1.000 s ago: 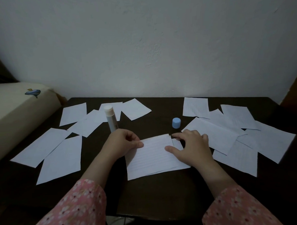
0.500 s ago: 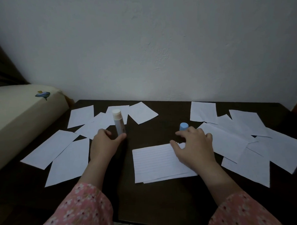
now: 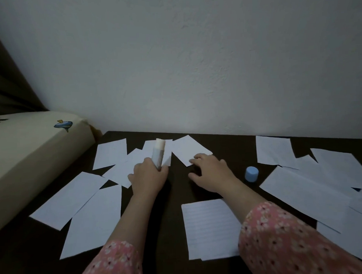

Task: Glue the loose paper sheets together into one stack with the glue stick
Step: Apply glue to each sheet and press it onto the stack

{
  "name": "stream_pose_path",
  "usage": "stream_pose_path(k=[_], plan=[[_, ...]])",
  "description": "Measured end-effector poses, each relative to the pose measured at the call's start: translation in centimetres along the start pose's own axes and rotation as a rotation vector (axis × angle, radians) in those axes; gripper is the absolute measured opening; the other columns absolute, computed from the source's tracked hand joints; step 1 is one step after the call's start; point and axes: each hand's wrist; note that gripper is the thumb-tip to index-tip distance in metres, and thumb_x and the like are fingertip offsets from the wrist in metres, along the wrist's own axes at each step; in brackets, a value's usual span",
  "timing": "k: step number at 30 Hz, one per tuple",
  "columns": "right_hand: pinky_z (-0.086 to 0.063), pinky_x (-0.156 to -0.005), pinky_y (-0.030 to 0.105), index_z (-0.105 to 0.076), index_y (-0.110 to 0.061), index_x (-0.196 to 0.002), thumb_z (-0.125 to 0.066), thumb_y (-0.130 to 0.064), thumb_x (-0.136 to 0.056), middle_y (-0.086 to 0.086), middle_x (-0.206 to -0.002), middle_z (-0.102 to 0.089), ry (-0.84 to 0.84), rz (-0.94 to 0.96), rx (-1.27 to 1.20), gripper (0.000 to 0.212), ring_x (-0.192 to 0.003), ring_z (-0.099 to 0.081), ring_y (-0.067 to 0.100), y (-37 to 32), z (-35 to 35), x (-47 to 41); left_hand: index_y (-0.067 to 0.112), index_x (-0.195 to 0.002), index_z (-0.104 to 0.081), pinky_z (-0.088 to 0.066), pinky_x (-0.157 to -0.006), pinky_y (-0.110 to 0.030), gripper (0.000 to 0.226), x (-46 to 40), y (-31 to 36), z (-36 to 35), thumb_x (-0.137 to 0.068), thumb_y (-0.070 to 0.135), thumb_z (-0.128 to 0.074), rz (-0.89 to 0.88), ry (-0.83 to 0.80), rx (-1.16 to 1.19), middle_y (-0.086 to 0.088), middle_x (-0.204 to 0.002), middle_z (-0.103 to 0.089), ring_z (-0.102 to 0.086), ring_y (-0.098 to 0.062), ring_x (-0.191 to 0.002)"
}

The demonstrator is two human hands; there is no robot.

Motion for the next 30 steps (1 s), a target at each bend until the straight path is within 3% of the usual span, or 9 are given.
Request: stream_pose_path(k=[4,7,14,23,27,30], plan=[[-0.020,-0.113,0.051,-0.029,-0.030,-0.149,-0.040,-0.052,-0.097,-0.007,-0.158,-0.021,-0.113,0.042,0.053,0.057,-0.144,-0.018,0.016,0.2,-1.0,-0.4,0.017,-0.106,-0.051,-0.031,-0.080,-0.035,0.029,-1.4,-0.1,-0.5,-0.089,0.040,-0.053,-0.065,-0.032,-0.109,-0.001,-0.094,-0.055,-0.047,-0.016,-0.084],[-0.018,-0.114,0.050,-0.031,-0.031,-0.148,-0.039,-0.057,-0.095,-0.007,-0.158,-0.022,-0.072,0.055,0.034,0.060,-0.145,-0.016,0.013,0.6,-1.2,0.6,0.018,-0.106,-0.051,-0.035,-0.083,-0.036,0.034,-1.4,0.2,-0.5,-0.088,0.047,-0.056,-0.072,-0.009,-0.123,0.001,-0.092,-0.054,-0.053,-0.017,-0.086],[-0.004,-0.116,0.055,-0.021,-0.035,-0.151,-0.040,-0.078,-0.080,-0.011,-0.160,-0.009,-0.154,0.062,0.003,0.085,-0.147,-0.004,0.012,2.4,-0.7,5.3,0.017,-0.109,-0.055,-0.042,-0.087,-0.038,0.046,-0.6,-0.1,-0.3,-0.081,0.052,-0.066,0.004,0.036,-0.099,-0.005,-0.104,-0.063,-0.061,-0.021,-0.095],[-0.003,-0.117,0.050,-0.022,-0.036,-0.150,-0.034,-0.075,-0.085,-0.007,-0.158,-0.014,-0.035,-0.038,-0.052,0.076,-0.147,-0.006,0.015,1.1,-2.4,9.7,0.019,-0.108,-0.055,-0.041,-0.094,-0.043,0.047,3.3,-0.1,1.5,-0.082,0.058,-0.063,-0.066,0.036,-0.020,-0.002,-0.101,-0.062,-0.060,-0.020,-0.095],[-0.008,-0.116,0.051,-0.026,-0.034,-0.149,-0.032,-0.071,-0.089,-0.007,-0.156,-0.020,-0.001,-0.068,-0.043,0.070,-0.145,-0.012,0.014,0.7,-2.2,11.2,0.018,-0.110,-0.056,-0.052,-0.080,-0.032,0.043,5.9,1.3,2.4,-0.083,0.051,-0.064,-0.108,-0.052,0.214,-0.001,-0.098,-0.062,-0.060,-0.016,-0.089],[-0.013,-0.116,0.052,-0.043,-0.032,-0.140,-0.037,-0.065,-0.091,-0.009,-0.146,-0.034,0.017,-0.099,-0.116,0.059,-0.138,-0.027,0.009,1.1,-1.6,11.4,0.018,-0.109,-0.052,-0.044,-0.062,-0.023,0.037,7.6,2.2,2.2,-0.087,0.047,-0.061,-0.138,-0.166,0.272,0.002,-0.092,-0.057,-0.057,-0.010,-0.080]])
Point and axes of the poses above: each hand's wrist, its own x-axis away from the middle knuckle, its own z-axis out of the back of the hand, y = z × x
